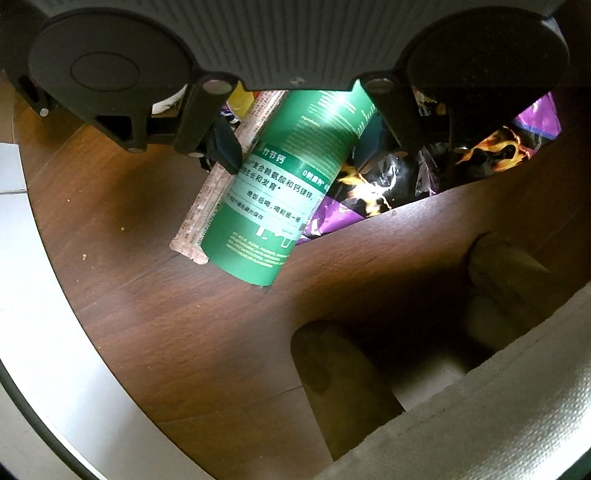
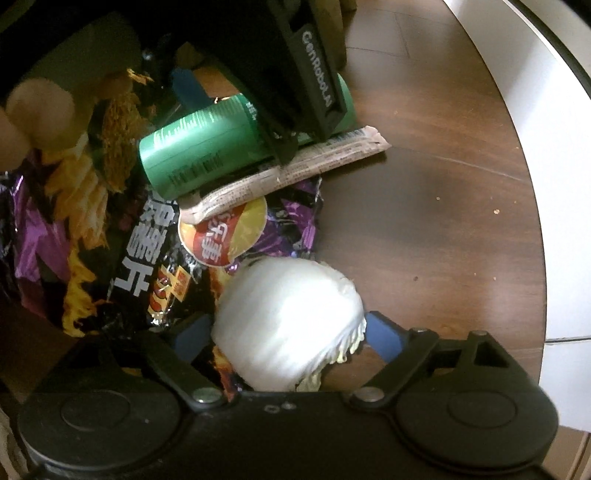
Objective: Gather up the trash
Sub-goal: 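Grasp the green paper cup with the left tool while the right tool grasps the white cabbage leaf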
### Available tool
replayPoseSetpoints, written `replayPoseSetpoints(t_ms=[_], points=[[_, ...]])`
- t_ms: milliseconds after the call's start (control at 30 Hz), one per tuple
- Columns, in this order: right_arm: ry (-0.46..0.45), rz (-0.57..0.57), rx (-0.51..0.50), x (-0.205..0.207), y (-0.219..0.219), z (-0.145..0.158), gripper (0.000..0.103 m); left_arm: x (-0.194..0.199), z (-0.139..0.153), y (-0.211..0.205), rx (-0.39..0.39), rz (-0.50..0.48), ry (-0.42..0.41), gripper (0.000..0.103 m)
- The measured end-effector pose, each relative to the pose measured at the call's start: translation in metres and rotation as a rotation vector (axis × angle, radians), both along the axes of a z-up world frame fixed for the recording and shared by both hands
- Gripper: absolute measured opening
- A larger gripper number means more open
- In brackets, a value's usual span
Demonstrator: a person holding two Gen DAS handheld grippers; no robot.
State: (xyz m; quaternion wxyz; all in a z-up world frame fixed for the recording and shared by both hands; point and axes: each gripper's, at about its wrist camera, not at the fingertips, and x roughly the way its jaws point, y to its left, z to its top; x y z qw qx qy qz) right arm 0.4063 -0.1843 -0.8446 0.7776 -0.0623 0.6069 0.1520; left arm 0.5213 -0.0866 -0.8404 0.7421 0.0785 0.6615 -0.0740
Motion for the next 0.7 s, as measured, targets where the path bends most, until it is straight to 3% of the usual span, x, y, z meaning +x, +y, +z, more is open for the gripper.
replayPoseSetpoints(t_ms=[433,700], points=[[-0.08,0.015,-0.025,-0.019,0.0,0.015,0.07,-0.011,0.019,0.0,0.022,0.052,-0.053,0.054],[-0.151,-0.063,-0.02,-0.026,-0.025,0.058,0.07,-0.025,0.058,0.013,-0.074,0.141,-0.096,0.051]])
